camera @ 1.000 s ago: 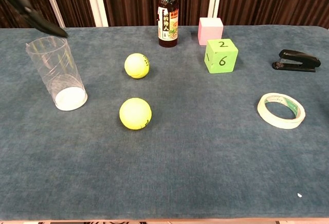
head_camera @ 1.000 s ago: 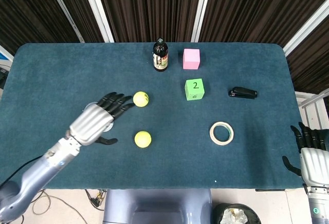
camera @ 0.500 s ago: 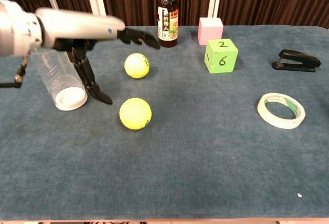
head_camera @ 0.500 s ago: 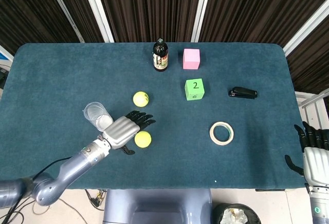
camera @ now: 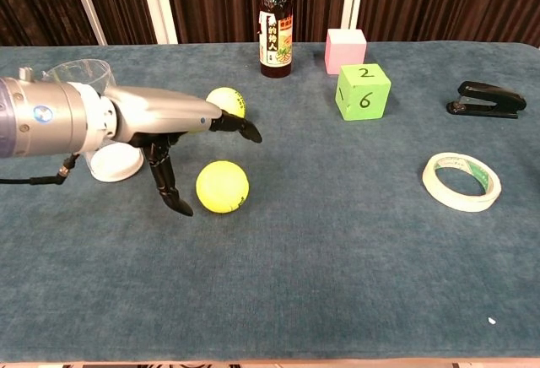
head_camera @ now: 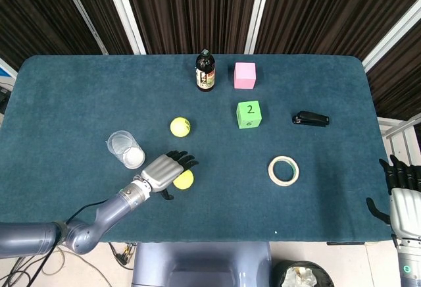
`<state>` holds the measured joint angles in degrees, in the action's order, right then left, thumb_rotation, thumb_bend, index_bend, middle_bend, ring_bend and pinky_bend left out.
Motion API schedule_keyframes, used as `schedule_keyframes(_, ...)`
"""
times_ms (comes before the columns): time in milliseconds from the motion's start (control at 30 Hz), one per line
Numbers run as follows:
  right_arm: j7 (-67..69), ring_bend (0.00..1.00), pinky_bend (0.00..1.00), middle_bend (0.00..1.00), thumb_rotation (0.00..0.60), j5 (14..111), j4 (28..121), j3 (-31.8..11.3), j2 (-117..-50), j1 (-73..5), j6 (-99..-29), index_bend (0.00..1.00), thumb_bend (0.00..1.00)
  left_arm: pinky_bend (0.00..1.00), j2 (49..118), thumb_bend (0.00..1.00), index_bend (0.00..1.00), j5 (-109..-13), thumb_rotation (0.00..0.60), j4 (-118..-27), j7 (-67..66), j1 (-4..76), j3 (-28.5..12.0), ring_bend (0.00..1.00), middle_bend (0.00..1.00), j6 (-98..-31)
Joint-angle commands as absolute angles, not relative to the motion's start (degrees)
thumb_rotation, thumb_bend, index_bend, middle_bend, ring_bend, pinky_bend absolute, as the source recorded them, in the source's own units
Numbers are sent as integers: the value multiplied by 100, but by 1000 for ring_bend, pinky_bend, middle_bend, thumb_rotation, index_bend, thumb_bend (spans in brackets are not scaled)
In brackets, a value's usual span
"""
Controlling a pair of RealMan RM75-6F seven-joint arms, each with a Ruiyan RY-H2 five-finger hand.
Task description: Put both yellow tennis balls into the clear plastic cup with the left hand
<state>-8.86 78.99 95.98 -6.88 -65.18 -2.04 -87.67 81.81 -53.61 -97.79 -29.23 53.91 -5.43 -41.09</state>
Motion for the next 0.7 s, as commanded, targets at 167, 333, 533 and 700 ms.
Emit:
schedule_keyframes(167,-882,59,11,30,600,7882,9593,-707,-6530,-202,-8779,113,346,177,8465,84,145,-5300,600,-9443,-3047,5471,-390,32,134,-4227)
schedule_keyframes(333,-873,58,11,30,600,7865,9593,-729,-6535,-198,-8796,113,346,242,8680,89,170,-5335,600,-9251,-3047,5503,-340,78,191,-4277)
schedule_keyframes(533,-852,58,11,30,600,7833,9598,-748,-6533,-194,-8795,113,346,299,8838,119,196,-5394,600,-9100,-3064,5525,-268,118,245,-4318)
schedule_keyframes(700,-831,59,11,30,600,7829,9618,-757,-6522,-187,-8803,113,346,391,8985,134,246,-5537,600,-8969,-3024,5519,-258,198,318,-4419)
